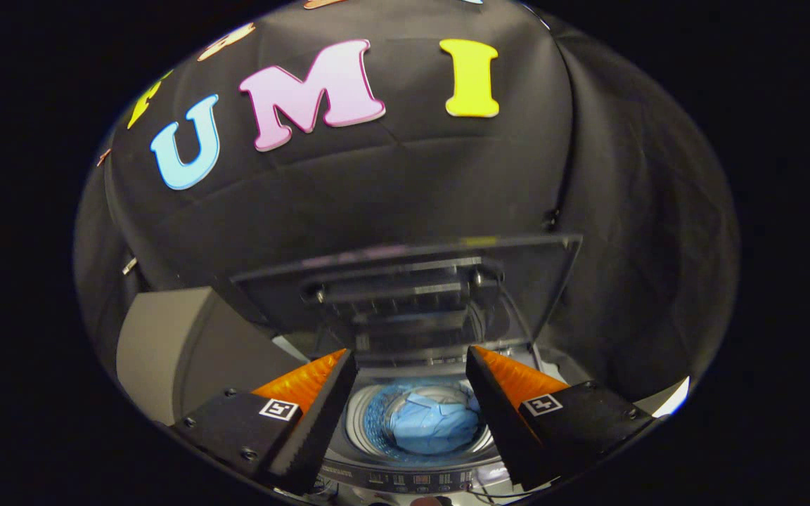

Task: Put the clothes into the washing machine and then close the washing machine lid.

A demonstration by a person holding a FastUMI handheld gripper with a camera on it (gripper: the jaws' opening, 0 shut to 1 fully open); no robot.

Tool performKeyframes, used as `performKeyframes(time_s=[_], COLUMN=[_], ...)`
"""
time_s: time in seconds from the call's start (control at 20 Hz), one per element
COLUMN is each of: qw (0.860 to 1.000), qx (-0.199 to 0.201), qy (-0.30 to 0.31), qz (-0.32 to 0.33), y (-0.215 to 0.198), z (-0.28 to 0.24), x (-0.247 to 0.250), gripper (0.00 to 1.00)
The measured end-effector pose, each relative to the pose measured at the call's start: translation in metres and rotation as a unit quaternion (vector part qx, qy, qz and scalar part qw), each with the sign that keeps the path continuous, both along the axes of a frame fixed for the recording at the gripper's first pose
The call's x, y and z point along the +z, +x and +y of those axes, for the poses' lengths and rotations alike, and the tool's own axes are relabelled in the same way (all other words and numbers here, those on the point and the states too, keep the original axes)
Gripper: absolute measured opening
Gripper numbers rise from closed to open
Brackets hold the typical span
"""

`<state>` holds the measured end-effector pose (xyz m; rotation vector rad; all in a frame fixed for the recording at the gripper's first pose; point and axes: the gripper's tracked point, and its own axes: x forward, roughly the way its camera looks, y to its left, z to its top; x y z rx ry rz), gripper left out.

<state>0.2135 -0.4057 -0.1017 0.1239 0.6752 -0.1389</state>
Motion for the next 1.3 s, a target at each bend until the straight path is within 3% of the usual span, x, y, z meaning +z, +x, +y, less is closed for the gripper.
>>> performKeyframes(time_s=[0.3,0.65,1.0,1.3], qw=[0.999,1.0,0.998,0.998], qx=[0.004,-0.005,-0.014,-0.01], qy=[0.0,-0.017,-0.047,-0.059], qz=[-0.049,-0.017,0.033,0.024], y=[0.059,0.106,0.107,0.09], z=[0.005,0.003,-0.006,-0.012], x=[0.051,0.038,0.0,0.001], gripper=[0.99,0.99,1.0,1.0])
